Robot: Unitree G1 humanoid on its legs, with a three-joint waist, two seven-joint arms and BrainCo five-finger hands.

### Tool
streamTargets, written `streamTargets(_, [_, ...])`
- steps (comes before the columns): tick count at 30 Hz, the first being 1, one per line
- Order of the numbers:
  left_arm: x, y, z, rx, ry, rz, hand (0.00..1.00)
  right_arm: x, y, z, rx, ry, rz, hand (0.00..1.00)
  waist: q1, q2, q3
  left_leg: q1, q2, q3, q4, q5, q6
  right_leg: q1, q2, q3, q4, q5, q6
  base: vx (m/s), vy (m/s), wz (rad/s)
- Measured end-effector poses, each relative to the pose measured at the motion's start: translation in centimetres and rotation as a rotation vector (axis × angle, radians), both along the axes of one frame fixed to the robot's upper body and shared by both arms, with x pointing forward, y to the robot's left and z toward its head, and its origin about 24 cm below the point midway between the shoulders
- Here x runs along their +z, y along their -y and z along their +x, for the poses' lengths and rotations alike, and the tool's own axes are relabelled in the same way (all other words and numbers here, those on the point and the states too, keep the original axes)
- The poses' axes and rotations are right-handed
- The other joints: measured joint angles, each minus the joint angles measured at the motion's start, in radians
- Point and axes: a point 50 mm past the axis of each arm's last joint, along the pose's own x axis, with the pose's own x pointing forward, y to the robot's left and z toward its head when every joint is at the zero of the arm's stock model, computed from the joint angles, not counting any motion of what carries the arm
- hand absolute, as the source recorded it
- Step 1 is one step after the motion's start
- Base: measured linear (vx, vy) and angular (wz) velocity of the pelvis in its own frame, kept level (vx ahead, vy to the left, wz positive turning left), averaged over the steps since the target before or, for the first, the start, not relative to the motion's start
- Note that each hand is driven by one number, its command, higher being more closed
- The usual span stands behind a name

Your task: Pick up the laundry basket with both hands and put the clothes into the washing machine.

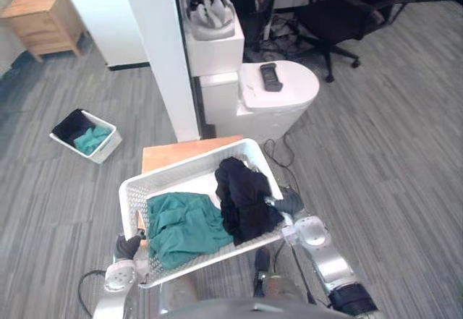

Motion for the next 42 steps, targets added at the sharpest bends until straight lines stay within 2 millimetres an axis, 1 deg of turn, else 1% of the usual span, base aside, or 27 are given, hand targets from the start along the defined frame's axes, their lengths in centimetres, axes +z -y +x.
streamTargets(2, [-0.6,0.6,-1.1,0.019,-0.027,-0.028,1.0,0.4,0.0,0.5,0.005,0.016,-0.007,1.0,0.003,0.023,-0.007,0.013,-0.055,-0.004,0.258,-0.069,0.01,-0.001,0.006,0.023,0.002,0.017,-0.012,-0.11,0.045,-0.28])
streamTargets(3, [-0.6,0.6,-1.3,0.018,-0.033,-0.03,1.0,0.2,0.1,0.3,0.0,0.009,-0.007,1.0,-0.013,0.032,-0.013,0.048,-0.083,-0.008,0.276,-0.089,0.006,0.0,0.008,0.022,0.0,0.019,-0.013,-0.11,0.058,-0.04])
streamTargets(6, [-0.7,0.6,-1.7,0.021,-0.039,-0.029,1.0,-0.3,0.2,-0.3,-0.004,-0.011,-0.003,1.0,-0.036,0.032,-0.017,0.117,-0.115,-0.057,0.153,-0.202,0.02,-0.025,0.021,0.034,0.002,0.038,-0.007,-0.24,0.087,-0.16])
streamTargets(8, [-0.8,0.7,-2.0,0.019,-0.047,-0.033,1.0,-0.5,0.4,-0.5,-0.015,-0.019,-0.003,1.0,-0.045,0.025,-0.02,0.15,-0.138,-0.061,0.046,-0.281,0.079,-0.076,0.02,0.065,0.016,0.055,0.013,-0.29,0.135,-0.44])
streamTargets(10, [-0.8,0.5,-2.1,0.011,-0.057,-0.026,1.0,-1.2,0.5,-1.3,-0.046,-0.054,0.019,1.0,-0.047,-0.038,-0.004,0.153,-0.204,-0.027,-0.013,-0.276,0.144,-0.099,-0.019,0.127,-0.01,0.065,0.028,-0.32,0.095,-0.51])
streamTargets(11, [-0.9,0.6,-2.2,0.004,-0.064,-0.026,1.0,-1.5,0.8,-1.8,-0.062,-0.066,0.024,1.0,-0.054,-0.048,-0.008,0.146,-0.22,-0.025,-0.017,-0.267,0.155,-0.098,-0.03,0.138,-0.025,0.051,0.048,-0.36,0.109,-0.36])
streamTargets(12, [-0.9,0.8,-2.1,-0.018,-0.068,-0.028,1.0,-2.0,1.4,-2.8,-0.092,-0.089,0.029,1.0,-0.061,-0.054,-0.007,0.142,-0.237,-0.01,-0.036,-0.242,0.18,-0.1,-0.038,0.151,-0.041,-0.02,0.121,-0.32,0.124,-0.27])
streamTargets(13, [-1.0,1.1,-2.1,-0.034,-0.07,-0.035,1.0,-2.4,1.8,-3.5,-0.114,-0.111,0.031,1.0,-0.071,-0.048,-0.001,0.138,-0.24,0.019,-0.059,-0.218,0.198,-0.122,-0.041,0.174,-0.018,-0.009,0.103,-0.26,0.112,-0.27])
streamTargets(15, [-0.8,0.4,-1.9,-0.051,-0.071,-0.005,1.0,-3.2,1.3,-4.7,-0.135,-0.147,0.066,1.0,-0.088,-0.099,-0.01,0.135,-0.281,0.037,-0.058,-0.206,0.199,-0.1,-0.049,0.183,0.004,0.031,0.094,-0.21,0.111,-0.32])
streamTargets(16, [-0.6,0.2,-1.7,-0.059,-0.068,0.009,1.0,-3.6,1.3,-5.4,-0.147,-0.172,0.071,1.0,-0.083,-0.115,-0.009,0.128,-0.287,0.063,-0.055,-0.195,0.198,-0.107,-0.05,0.191,-0.023,0.0,0.12,-0.2,0.12,-0.5])
streamTargets(17, [-0.6,0.2,-1.6,-0.061,-0.068,0.012,1.0,-3.7,1.3,-5.5,-0.15,-0.178,0.071,1.0,-0.084,-0.115,-0.007,0.127,-0.277,0.08,-0.071,-0.178,0.205,-0.112,-0.047,0.19,-0.033,-0.051,0.145,-0.18,0.053,-0.74])
streamTargets(18, [-0.5,0.3,-1.3,-0.067,-0.064,0.018,1.0,-3.8,1.3,-5.6,-0.15,-0.179,0.068,1.0,-0.087,-0.095,-0.001,0.127,-0.253,0.124,-0.115,-0.14,0.219,-0.13,-0.048,0.146,-0.031,-0.084,0.122,-0.16,0.016,-0.68])
streamTargets(20, [-0.3,0.1,-0.7,-0.07,-0.051,0.035,1.0,-3.7,1.4,-5.5,-0.164,-0.177,0.075,1.0,-0.081,-0.1,-0.001,0.13,-0.21,0.188,-0.165,-0.099,0.212,-0.168,-0.029,0.063,0.099,-0.024,0.023,-0.16,0.005,-0.99])
streamTargets(21, [-0.1,0.0,-0.2,-0.076,-0.038,0.041,1.0,-3.9,1.3,-5.6,-0.168,-0.182,0.081,1.0,-0.078,-0.098,0.0,0.142,-0.188,0.219,-0.19,-0.077,0.207,-0.162,-0.029,0.02,0.212,-0.04,-0.009,-0.1,-0.016,-0.96])
streamTargets(23, [0.1,0.0,0.1,-0.078,-0.028,0.042,1.0,-3.9,1.3,-5.7,-0.174,-0.184,0.085,1.0,-0.074,-0.106,-0.004,0.148,-0.178,0.256,-0.196,-0.071,0.205,-0.137,-0.052,-0.01,0.331,-0.067,-0.027,-0.07,-0.055,-0.83])
streamTargets(24, [0.3,-0.2,0.7,-0.076,-0.013,0.046,1.0,-3.8,1.1,-5.4,-0.171,-0.177,0.088,1.0,-0.082,-0.156,-0.014,0.126,-0.196,0.293,-0.143,-0.083,0.201,-0.119,-0.052,-0.03,0.336,-0.072,-0.02,-0.16,-0.049,-1.28])
streamTargets(25, [0.3,-0.1,1.0,-0.064,-0.005,0.036,1.0,-3.2,1.3,-4.7,-0.158,-0.147,0.078,1.0,-0.077,-0.147,-0.02,0.123,-0.208,0.277,-0.18,-0.081,0.207,-0.109,-0.026,-0.003,0.235,-0.028,0.05,-0.24,0.003,-1.93])
streamTargets(26, [0.2,0.3,1.0,-0.05,0.002,0.016,1.0,-2.8,1.5,-3.9,-0.156,-0.125,0.071,1.0,-0.044,-0.124,-0.033,0.14,-0.191,0.319,-0.246,-0.061,0.215,-0.083,0.018,0.047,0.139,-0.007,0.089,-0.24,-0.011,-2.1])
streamTargets(27, [0.5,0.4,1.8,-0.036,0.03,0.002,1.0,-2.3,1.4,-3.0,-0.153,-0.096,0.074,1.0,-0.052,-0.126,-0.034,0.16,-0.172,0.411,-0.277,-0.025,0.206,-0.087,-0.009,-0.001,0.343,-0.159,-0.028,-0.18,-0.026,-1.99])
streamTargets(29, [0.8,0.3,2.1,-0.019,0.052,-0.01,1.0,-2.0,1.3,-2.6,-0.155,-0.08,0.08,1.0,-0.055,-0.126,-0.038,0.179,-0.168,0.499,-0.27,-0.016,0.201,-0.033,-0.081,-0.069,0.406,-0.278,-0.006,-0.09,-0.068,-1.65])
streamTargets(30, [0.7,0.2,2.1,-0.004,0.055,-0.025,1.0,-1.8,1.2,-2.2,-0.147,-0.069,0.079,1.0,-0.05,-0.132,-0.051,0.175,-0.172,0.537,-0.273,-0.018,0.197,-0.037,-0.05,-0.072,0.324,-0.244,-0.043,-0.15,-0.08,-1.71])
streamTargets(32, [0.2,1.3,2.1,-0.002,0.046,-0.069,1.0,-1.4,1.8,-1.6,-0.149,-0.051,0.057,1.0,-0.033,-0.067,-0.078,0.16,-0.143,0.578,-0.36,0.02,0.198,-0.033,0.034,-0.028,0.13,-0.117,-0.036,-0.2,-0.091,-1.76])
streamTargets(33, [0.2,1.3,2.1,0.001,0.047,-0.07,1.0,-1.3,1.7,-1.5,-0.145,-0.046,0.059,1.0,-0.036,-0.063,-0.075,0.161,-0.133,0.613,-0.359,0.026,0.195,-0.037,0.021,-0.067,0.15,-0.144,-0.037,-0.15,-0.139,-1.78])
streamTargets(34, [-0.2,1.0,2.1,-0.006,0.023,-0.065,1.0,-1.8,1.7,-1.7,-0.15,-0.068,0.059,1.0,-0.043,-0.079,-0.076,0.174,-0.139,0.683,-0.357,0.035,0.182,-0.033,-0.048,-0.116,0.202,-0.222,-0.012,-0.09,-0.153,-1.25])
streamTargets(39, [-0.3,1.7,2.8,-0.055,0.018,-0.062,1.0,-3.1,2.6,-3.9,-0.202,-0.133,0.062,1.0,-0.065,-0.071,-0.071,0.18,-0.082,0.702,-0.337,0.064,0.145,0.031,0.037,-0.101,0.058,-0.161,-0.022,-0.03,-0.177,-0.42])
streamTargets(41, [-0.7,1.6,2.6,-0.071,-0.004,-0.055,1.0,-3.5,2.6,-4.7,-0.216,-0.148,0.062,1.0,-0.062,-0.068,-0.059,0.158,0.029,0.662,-0.145,0.002,0.128,0.089,0.095,-0.081,0.016,-0.193,-0.014,-0.02,-0.148,-0.18])
streamTargets(42, [-0.7,1.6,2.6,-0.07,-0.004,-0.054,1.0,-3.5,2.5,-4.8,-0.22,-0.14,0.066,1.0,-0.053,-0.064,-0.039,0.143,0.09,0.638,-0.024,-0.018,0.147,0.118,0.12,-0.071,0.008,-0.208,-0.024,-0.05,-0.168,-0.37])
